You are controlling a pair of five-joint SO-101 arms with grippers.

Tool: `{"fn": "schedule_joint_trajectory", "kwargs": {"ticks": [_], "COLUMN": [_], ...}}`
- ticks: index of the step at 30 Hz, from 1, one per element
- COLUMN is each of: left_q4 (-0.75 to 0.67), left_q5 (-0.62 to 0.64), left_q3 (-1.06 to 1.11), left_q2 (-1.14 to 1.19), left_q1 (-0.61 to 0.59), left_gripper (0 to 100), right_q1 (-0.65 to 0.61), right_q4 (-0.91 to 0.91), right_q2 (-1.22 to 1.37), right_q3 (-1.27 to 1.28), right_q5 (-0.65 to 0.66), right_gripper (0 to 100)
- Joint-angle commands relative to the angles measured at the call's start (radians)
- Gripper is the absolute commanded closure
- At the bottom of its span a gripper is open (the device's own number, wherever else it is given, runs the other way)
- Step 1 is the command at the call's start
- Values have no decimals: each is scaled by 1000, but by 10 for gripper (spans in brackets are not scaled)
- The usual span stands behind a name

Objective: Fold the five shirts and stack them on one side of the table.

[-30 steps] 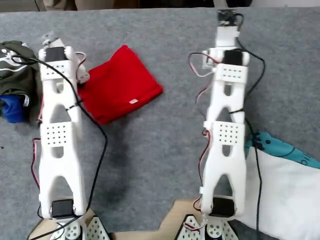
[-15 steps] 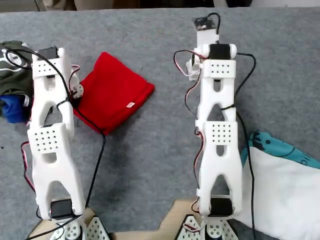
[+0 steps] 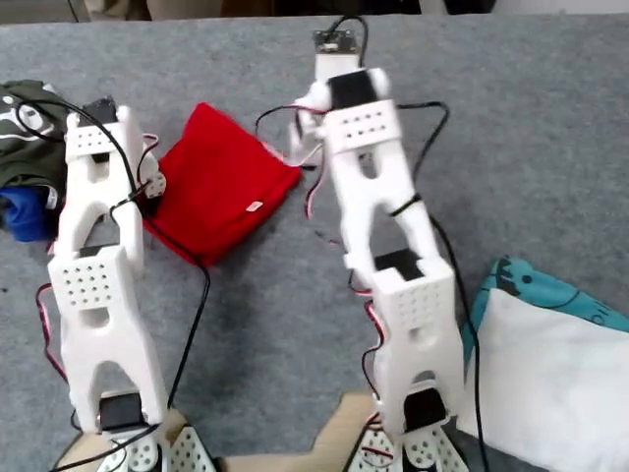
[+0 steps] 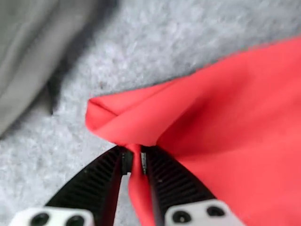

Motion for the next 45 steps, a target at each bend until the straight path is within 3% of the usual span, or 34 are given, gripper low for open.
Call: {"fn": "schedule_joint_trajectory", "kwargs": {"ticks": [1,8,14,19,27,45], "left_q4": [-130,-135,-137,-138,-140,-140], "left_q5": [26,21,21,26,28,26], "left_q3": [49,51,51,51,43,43], "left_q2": [-8,-22,-22,-22,-22,-22], "left_q1": [-11,-20,-20,-21,-37,-35], "left_gripper": [981,981,981,981,981,981], "right_q1": [-61,-176,-189,-191,-186,-229], "right_q4": [-138,-267,-405,-433,-267,-196], "right_q2": [-93,7,156,213,257,487], "right_q3": [22,19,18,-22,-111,-375], "right_q5": [-110,-279,-465,-477,-473,-477], "right_gripper": [754,740,740,741,740,740]}}
